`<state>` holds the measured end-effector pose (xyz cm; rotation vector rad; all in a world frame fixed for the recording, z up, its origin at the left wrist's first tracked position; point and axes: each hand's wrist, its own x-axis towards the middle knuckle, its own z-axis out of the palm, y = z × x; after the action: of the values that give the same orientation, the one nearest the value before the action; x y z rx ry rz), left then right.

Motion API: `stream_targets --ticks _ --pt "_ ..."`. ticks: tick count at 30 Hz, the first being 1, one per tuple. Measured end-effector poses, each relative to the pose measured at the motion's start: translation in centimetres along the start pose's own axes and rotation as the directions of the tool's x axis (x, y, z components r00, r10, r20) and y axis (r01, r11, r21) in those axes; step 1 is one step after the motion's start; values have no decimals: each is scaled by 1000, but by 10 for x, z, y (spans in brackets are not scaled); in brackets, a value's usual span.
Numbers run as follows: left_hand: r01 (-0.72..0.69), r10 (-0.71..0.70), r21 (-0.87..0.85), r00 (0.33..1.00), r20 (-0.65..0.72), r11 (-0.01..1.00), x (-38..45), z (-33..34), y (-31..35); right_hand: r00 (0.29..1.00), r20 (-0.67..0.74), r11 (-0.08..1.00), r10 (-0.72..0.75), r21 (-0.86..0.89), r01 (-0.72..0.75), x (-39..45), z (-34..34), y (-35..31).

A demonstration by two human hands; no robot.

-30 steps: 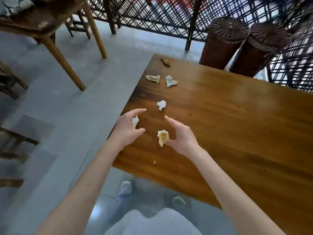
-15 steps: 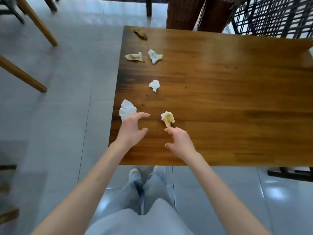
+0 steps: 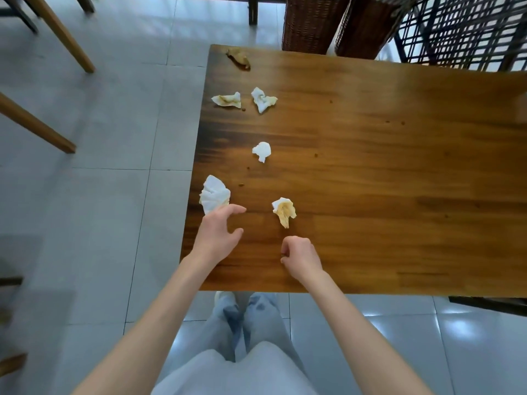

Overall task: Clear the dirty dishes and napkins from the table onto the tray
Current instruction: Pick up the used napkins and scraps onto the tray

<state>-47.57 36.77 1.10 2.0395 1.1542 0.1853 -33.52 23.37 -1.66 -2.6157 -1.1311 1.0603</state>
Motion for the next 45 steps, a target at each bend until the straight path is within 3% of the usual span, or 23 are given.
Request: stream_targets --ticks 8,15,19,23,33,37,41,45 --pt "53 -53 10 999 -12 999 -3 0 -14 1000 18 1000 -21 -9 21 1 -4 -2" --pt "187 -191 147 981 13 971 0 -7 -27 963 -255 990 -83 87 109 24 -28 -16" --pt "300 -345 268 929 138 916 -3 -3 -34 940 -335 992 -63 82 95 43 -38 -18" --pt "349 -392 269 912 125 898 -9 8 -41 923 -380 994 -50 75 85 57 -39 -20" --pt "233 -233 50 973 -8 971 -7 10 -38 937 -349 990 -31 116 76 68 -36 -12" --pt "137 -136 -3 984 -112 991 22 4 -28 967 -246 991 -61 99 88 71 -40 -10" --pt "113 -106 35 982 -159 993 50 5 -22 983 -163 996 -79 22 84 73 -41 -14" --pt "145 -106 208 976 -188 967 65 10 -23 984 -148 995 -102 -38 97 77 -38 -18"
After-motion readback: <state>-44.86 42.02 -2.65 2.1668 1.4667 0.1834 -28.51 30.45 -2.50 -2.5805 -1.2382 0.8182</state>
